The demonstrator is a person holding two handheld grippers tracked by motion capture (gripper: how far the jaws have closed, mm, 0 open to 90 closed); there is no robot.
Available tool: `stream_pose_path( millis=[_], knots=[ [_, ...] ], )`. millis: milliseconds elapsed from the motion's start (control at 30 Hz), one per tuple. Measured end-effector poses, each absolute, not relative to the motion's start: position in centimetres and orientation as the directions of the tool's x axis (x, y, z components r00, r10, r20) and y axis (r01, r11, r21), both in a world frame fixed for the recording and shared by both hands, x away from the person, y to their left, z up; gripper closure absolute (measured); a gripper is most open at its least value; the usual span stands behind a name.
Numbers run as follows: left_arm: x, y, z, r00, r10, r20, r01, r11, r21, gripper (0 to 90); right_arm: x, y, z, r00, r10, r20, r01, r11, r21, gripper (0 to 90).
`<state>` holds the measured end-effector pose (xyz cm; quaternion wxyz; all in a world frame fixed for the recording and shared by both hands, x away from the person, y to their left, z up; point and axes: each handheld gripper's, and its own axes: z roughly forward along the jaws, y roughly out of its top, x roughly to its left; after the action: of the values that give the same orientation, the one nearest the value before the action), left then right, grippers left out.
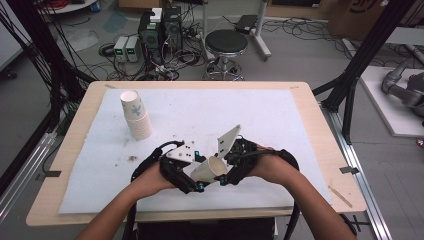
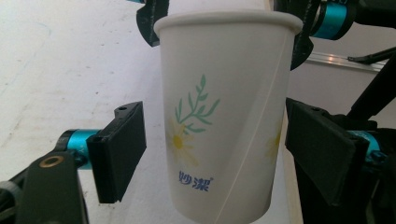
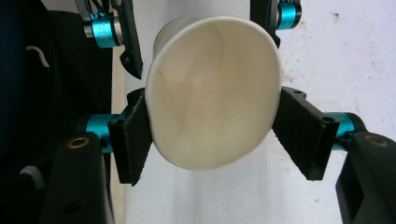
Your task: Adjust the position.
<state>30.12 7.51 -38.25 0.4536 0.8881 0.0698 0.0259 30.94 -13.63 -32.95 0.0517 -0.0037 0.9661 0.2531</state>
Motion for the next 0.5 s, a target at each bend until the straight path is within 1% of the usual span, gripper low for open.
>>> stream_pose_path(
  millis=[167,367,500],
  knots=[
    [30.24,7.20,-38.42,0.990,0.137,-0.021,0.099,-0.594,0.798,24.8,30.92,-13.45,-33.02,-0.994,0.009,-0.107,-0.043,0.879,0.475,32.0],
    [30.33,6.91,-38.67,0.992,0.119,-0.034,0.101,-0.614,0.783,34.9,30.88,-13.22,-33.25,-0.994,-0.004,-0.113,-0.055,0.889,0.456,31.8],
    [30.33,6.78,-38.82,0.992,0.116,-0.046,0.108,-0.619,0.778,34.9,30.84,-13.02,-33.33,-0.993,-0.023,-0.118,-0.075,0.887,0.455,31.7]
  ],
)
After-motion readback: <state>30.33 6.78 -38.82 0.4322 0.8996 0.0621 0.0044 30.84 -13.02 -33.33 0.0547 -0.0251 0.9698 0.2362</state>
